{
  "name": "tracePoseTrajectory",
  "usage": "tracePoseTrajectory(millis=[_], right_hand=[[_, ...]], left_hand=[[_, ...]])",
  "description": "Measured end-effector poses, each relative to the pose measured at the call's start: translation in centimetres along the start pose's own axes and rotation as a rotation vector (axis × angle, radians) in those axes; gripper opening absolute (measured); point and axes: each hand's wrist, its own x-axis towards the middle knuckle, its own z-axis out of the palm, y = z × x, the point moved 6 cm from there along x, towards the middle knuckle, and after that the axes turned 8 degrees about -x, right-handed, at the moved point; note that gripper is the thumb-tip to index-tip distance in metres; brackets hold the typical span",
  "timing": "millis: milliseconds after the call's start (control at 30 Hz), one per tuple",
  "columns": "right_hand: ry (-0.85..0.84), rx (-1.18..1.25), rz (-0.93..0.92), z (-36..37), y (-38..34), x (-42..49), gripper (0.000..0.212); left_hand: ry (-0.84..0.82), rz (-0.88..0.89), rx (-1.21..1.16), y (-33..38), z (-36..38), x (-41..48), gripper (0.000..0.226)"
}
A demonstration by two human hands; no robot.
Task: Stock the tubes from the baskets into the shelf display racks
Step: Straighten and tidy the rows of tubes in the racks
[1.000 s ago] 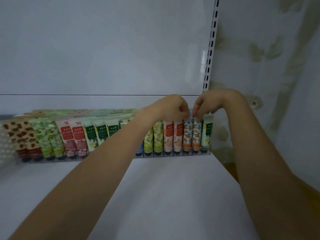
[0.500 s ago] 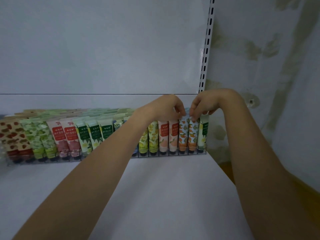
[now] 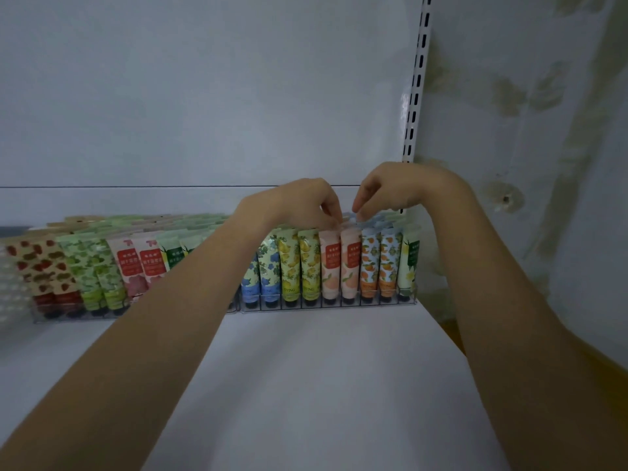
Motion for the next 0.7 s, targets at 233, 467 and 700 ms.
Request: tracePoseTrajectory(millis=[233, 467, 700], right_hand=[[-0.08, -0.105, 0.074, 1.7, -0.8, 0.7, 0.01], [-0.079, -0.076, 0.063, 1.7, -0.8, 0.6, 0.01], [0.069, 0.066, -0.097, 1.6, -3.7, 1.0, 0.009]], left_hand=[[-0.024, -0.003, -0.038, -0.4, 0.7, -0.3, 0.019], [-0.011, 0.015, -0.047, -0.6, 0.0, -0.3, 0.018], [0.056, -0.041, -0.062, -3.9, -3.0, -2.8, 0.014]])
